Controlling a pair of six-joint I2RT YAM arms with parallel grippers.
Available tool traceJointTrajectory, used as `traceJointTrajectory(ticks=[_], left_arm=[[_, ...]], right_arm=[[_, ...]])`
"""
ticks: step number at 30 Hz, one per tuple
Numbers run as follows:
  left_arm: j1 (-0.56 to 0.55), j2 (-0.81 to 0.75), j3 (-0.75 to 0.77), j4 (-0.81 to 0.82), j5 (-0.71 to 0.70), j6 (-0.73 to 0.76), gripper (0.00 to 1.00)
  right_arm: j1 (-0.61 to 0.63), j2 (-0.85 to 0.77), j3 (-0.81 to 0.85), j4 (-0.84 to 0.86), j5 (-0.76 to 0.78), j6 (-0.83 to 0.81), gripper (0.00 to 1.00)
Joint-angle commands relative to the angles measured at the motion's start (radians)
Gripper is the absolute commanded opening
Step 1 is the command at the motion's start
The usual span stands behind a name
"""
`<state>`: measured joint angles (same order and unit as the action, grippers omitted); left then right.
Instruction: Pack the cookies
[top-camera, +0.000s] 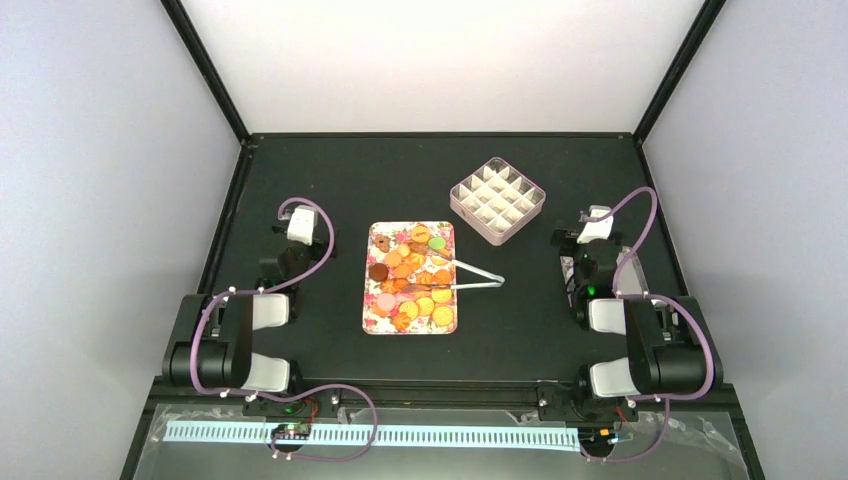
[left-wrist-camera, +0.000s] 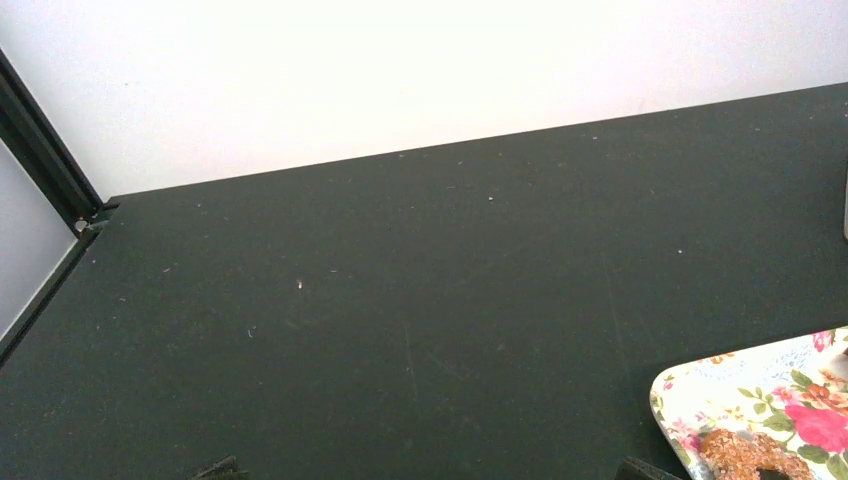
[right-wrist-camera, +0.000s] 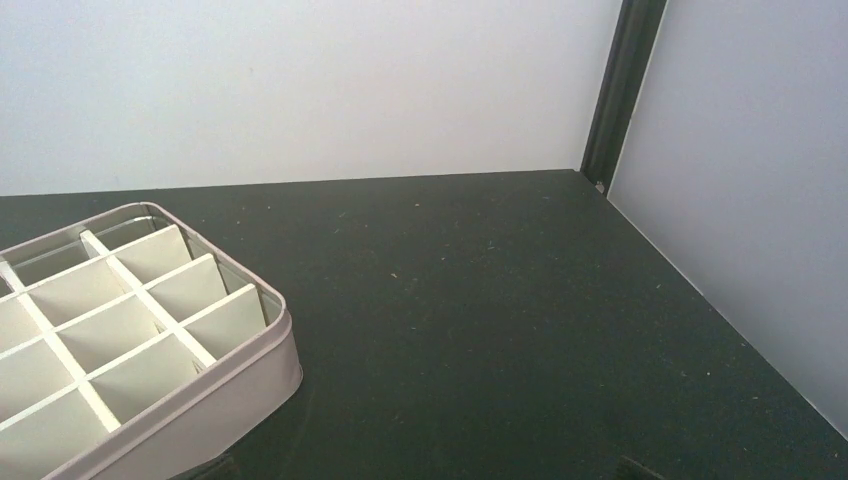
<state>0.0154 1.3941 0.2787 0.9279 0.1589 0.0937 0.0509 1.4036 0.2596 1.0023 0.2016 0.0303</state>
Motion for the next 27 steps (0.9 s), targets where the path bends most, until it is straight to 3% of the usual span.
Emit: traceJointTrajectory(ticks=[1, 6, 9, 14, 15, 17, 20, 24, 27], left_arm=[[-0.002, -0.009, 0.024, 0.019, -0.009, -0.007, 0.99], [-0.003, -0.009, 0.025, 0.018, -0.009, -0.008, 0.99], [-0.002, -0.009, 0.025, 0.018, -0.009, -0.009, 0.99], [0.000, -0.031, 0.093, -0.084, -0.016, -0.014, 0.99], [0.000, -0.039, 0.151, -0.165, -0.016, -0.016, 0.99], [0.000, -0.045, 0.370, -0.545, 0.012, 0.015, 0.99], [0.001, -0.014, 0.599, -0.890, 0.081, 0.106, 0.99], [0.000, -0.055, 0.695, -1.110, 0.214, 0.209, 0.99], [-0.001, -0.105, 0.686, -1.180, 0.419, 0.324, 0.99]], right_arm=[[-0.002, -0.002, 0.009, 0.047, 0.000, -0.003, 1.00], [-0.019, -0.001, 0.019, 0.028, -0.017, 0.014, 1.00], [-0.019, -0.042, 0.029, -0.010, 0.083, 0.056, 1.00], [-0.019, -0.124, 0.310, -0.542, 0.185, 0.118, 1.00], [-0.019, -0.135, 0.360, -0.626, 0.159, 0.120, 1.00], [-0.019, -0.156, 0.445, -0.743, 0.083, 0.163, 1.00], [-0.023, -0.158, 0.547, -0.860, -0.029, 0.339, 1.00], [-0.054, -0.131, 0.672, -0.972, -0.450, 0.347, 1.00], [0.081, -0.146, 0.696, -1.035, -0.374, 0.226, 1.00]])
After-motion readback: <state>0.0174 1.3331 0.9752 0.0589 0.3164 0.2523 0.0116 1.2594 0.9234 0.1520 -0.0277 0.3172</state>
